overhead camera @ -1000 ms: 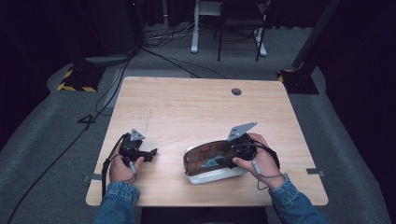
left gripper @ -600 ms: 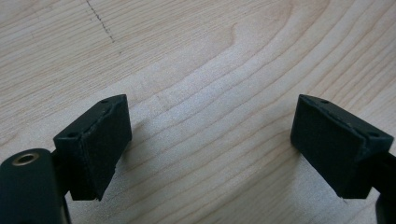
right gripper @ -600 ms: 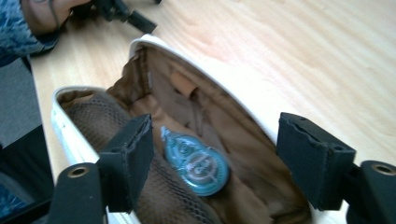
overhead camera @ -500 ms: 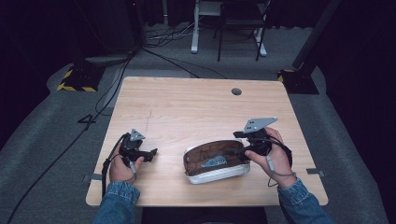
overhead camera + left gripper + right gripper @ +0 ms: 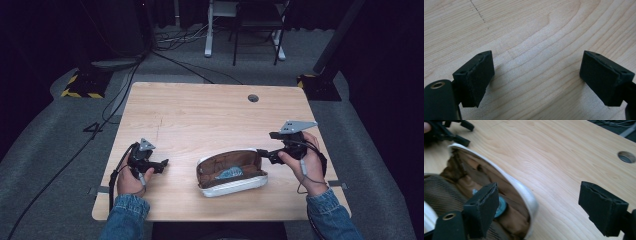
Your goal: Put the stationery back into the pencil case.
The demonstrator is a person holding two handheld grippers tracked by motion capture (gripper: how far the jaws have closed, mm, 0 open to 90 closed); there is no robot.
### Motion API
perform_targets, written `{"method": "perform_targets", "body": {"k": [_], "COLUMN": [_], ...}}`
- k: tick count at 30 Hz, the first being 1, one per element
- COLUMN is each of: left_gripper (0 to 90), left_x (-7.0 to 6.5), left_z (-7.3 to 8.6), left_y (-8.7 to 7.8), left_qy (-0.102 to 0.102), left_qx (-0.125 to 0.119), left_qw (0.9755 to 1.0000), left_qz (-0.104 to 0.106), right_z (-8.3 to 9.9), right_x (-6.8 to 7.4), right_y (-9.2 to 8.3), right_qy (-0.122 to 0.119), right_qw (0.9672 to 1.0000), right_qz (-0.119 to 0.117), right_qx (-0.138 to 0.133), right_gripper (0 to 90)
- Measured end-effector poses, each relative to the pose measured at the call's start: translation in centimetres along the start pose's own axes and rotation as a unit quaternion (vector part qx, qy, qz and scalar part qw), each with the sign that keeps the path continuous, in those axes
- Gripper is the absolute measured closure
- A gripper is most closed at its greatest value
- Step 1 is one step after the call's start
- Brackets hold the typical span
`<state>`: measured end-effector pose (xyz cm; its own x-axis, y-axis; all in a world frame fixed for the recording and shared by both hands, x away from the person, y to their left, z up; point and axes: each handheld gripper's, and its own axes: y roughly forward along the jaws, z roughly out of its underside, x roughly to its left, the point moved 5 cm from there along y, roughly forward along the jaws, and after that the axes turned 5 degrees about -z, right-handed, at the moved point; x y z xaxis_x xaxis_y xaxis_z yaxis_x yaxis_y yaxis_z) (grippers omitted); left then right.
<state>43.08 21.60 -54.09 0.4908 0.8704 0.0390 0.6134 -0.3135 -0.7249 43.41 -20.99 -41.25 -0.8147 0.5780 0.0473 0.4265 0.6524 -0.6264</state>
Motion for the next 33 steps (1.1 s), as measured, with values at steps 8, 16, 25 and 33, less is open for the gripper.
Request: {"method": "perform_targets", "body": {"k": [8,16,25,33], "left_gripper": [12.6,12.6,12.6,12.6], "left_x": [0.0,0.0,0.0,0.0], "left_z": [0.0,0.0,0.0,0.0], "left_y": [0.0,0.0,0.0,0.0], "left_qy": [0.0,-0.001,-0.001,-0.001], "left_qx": [0.001,0.001,0.001,0.001], "left_qw": [1.0,1.0,1.0,1.0], "left_qz": [0.0,0.0,0.0,0.0], "right_z": [1.4,3.4,5.8,8.3], "right_x": [-2.7,-5.2,-7.6,-9.6], "right_y": [-0.5,-0.2,0.4,1.4], "right_qy": [0.031,0.045,0.065,0.102], "right_qw": [0.9989,0.9975,0.995,0.9897], "right_qz": [0.033,0.054,0.076,0.1], "right_qx": [-0.012,-0.012,-0.009,-0.011], "right_gripper": [17.0,17.3,17.3,17.0]}}
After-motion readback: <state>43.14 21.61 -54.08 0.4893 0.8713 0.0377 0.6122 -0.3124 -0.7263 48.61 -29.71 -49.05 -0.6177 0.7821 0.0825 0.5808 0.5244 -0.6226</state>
